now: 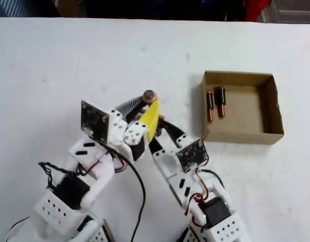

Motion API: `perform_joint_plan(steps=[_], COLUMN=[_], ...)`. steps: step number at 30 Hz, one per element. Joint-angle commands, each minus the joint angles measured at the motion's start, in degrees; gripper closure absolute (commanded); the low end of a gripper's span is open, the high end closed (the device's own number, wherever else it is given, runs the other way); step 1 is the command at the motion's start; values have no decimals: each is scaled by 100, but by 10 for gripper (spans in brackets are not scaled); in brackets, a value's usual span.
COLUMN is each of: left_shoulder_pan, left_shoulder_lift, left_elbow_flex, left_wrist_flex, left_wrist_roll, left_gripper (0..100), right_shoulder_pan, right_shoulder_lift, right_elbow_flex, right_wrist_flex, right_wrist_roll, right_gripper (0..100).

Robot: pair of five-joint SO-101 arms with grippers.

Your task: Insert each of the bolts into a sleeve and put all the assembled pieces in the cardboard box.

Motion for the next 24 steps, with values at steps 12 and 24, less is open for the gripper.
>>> perform_joint_plan(steps=[12,24], left_shoulder_pan=[48,13], left_shoulder_lift=[-163,-163], left_elbow_flex=[607,1073], left_wrist_flex=[-229,-237], left_wrist_roll=[-18,-35], left_gripper=[976,972], right_shoulder_pan=[-13,-13], right_shoulder_lift=[-66,-66], right_elbow_flex=[53,53], right_wrist_flex=[13,13], right_wrist_roll=[79,79], right_gripper=[981,981])
